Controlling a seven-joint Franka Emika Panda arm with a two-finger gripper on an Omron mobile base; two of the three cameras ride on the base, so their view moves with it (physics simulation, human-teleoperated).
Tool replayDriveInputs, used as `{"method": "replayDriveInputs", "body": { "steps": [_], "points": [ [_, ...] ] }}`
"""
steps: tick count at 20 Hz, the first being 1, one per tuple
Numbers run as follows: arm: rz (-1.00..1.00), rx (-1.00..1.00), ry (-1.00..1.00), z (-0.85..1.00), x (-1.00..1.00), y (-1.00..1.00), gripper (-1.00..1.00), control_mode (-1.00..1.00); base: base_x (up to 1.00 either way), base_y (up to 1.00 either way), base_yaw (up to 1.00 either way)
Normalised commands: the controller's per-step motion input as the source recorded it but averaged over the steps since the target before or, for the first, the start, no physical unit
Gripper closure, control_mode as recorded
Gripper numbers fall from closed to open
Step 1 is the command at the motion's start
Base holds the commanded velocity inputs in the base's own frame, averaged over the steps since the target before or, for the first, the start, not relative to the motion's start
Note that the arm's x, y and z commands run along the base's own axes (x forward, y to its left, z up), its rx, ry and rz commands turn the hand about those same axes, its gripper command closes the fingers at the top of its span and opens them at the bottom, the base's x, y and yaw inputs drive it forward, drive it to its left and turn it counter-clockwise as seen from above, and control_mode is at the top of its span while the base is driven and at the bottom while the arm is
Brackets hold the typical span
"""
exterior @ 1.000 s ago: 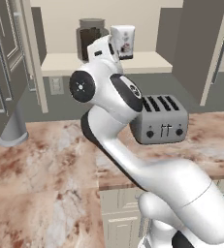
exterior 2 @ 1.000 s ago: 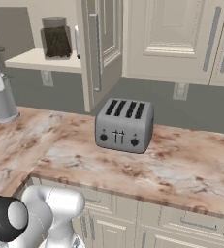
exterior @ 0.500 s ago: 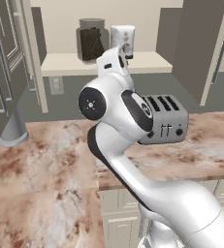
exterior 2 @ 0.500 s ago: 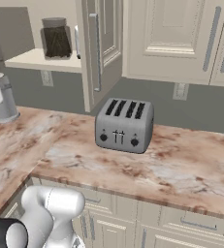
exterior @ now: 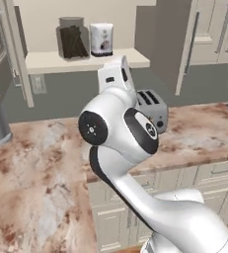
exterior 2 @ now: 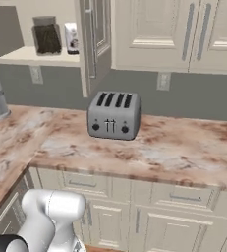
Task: Pick the jar and candle from the dining table and place them in the open cabinet. Close the cabinet after placing the objects.
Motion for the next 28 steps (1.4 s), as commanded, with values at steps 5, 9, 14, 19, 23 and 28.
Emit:
{"method": "replayDriveInputs", "body": {
  "steps": [5, 9, 14, 19, 23, 28],
  "points": [
    [0.0, 0.0, 0.0, 0.0, 0.0, 0.0, -1.0, 1.0, -0.5, 0.0, -0.56],
    [0.0, 0.0, 0.0, 0.0, 0.0, 0.0, -1.0, 1.0, -0.27, -0.01, -0.62],
    [0.0, 0.0, 0.0, 0.0, 0.0, 0.0, -1.0, 1.0, -0.34, -0.14, -0.57],
    [0.0, 0.0, 0.0, 0.0, 0.0, 0.0, -1.0, 1.0, -0.38, -0.1, -0.56],
    [0.0, 0.0, 0.0, 0.0, 0.0, 0.0, -1.0, 1.0, -0.31, -0.15, -0.56],
    [0.0, 0.0, 0.0, 0.0, 0.0, 0.0, -1.0, 1.0, 0.09, -0.2, -0.58]
  ]
}}
